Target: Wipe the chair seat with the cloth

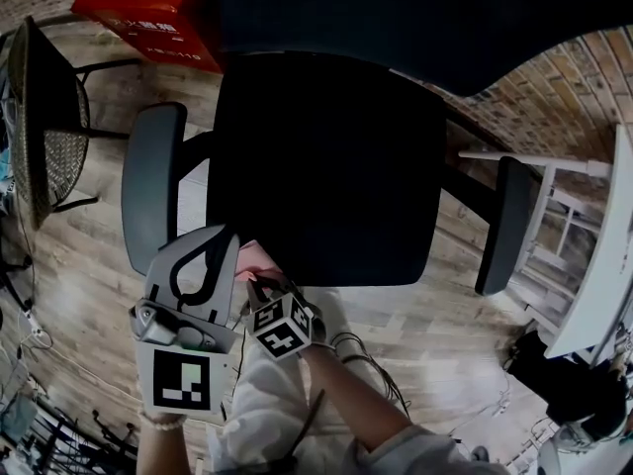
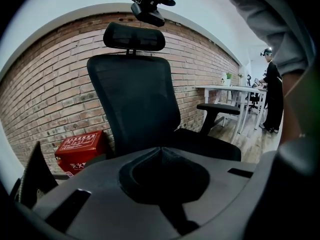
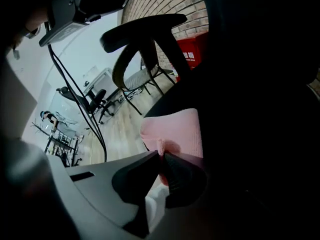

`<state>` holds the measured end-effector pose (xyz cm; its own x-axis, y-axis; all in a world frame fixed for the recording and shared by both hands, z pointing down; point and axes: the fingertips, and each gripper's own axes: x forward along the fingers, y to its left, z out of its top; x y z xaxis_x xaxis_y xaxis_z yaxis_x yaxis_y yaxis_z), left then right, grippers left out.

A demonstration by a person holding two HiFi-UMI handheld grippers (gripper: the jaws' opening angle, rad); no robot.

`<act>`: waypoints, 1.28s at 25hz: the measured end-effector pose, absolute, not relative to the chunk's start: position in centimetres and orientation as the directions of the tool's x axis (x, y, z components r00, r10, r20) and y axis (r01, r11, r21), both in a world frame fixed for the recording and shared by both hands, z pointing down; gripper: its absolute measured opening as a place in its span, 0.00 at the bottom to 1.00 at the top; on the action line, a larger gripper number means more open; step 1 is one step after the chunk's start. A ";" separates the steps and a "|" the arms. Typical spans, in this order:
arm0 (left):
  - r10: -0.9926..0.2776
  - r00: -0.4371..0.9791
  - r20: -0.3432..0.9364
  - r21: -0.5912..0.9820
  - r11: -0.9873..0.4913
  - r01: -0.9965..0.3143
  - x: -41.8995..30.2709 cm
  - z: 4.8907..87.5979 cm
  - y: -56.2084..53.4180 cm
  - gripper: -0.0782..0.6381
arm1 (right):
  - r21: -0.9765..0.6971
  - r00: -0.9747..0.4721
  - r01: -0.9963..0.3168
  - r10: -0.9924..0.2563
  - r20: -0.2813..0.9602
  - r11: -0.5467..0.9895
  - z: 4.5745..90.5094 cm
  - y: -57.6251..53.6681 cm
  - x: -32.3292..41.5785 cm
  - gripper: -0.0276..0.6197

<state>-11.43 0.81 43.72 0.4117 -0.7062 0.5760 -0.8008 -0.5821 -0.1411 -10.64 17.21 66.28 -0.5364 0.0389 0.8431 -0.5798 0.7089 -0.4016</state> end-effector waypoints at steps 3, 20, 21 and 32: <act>-0.702 0.419 0.576 -0.140 -0.589 -0.796 -10.3 43.7 0.7 0.13 | -0.357 -0.491 -0.614 0.013 0.871 0.704 66.8 16.9 -7.5 0.12; -0.688 0.472 0.551 -0.175 -0.649 -0.741 -3.5 42.4 -0.7 0.13 | -0.060 -0.128 -0.905 -0.136 0.982 0.421 67.7 15.0 18.8 0.12; -0.687 0.473 0.551 -0.170 -0.648 -0.743 -3.2 42.4 -0.7 0.13 | -0.040 -0.105 -0.915 -0.140 0.985 0.401 67.5 14.9 20.2 0.12; -0.686 0.503 0.525 -0.158 -0.660 -0.735 -0.6 40.1 -1.7 0.13 | -0.031 -0.100 -0.944 -0.194 0.976 0.328 64.6 14.0 25.0 0.12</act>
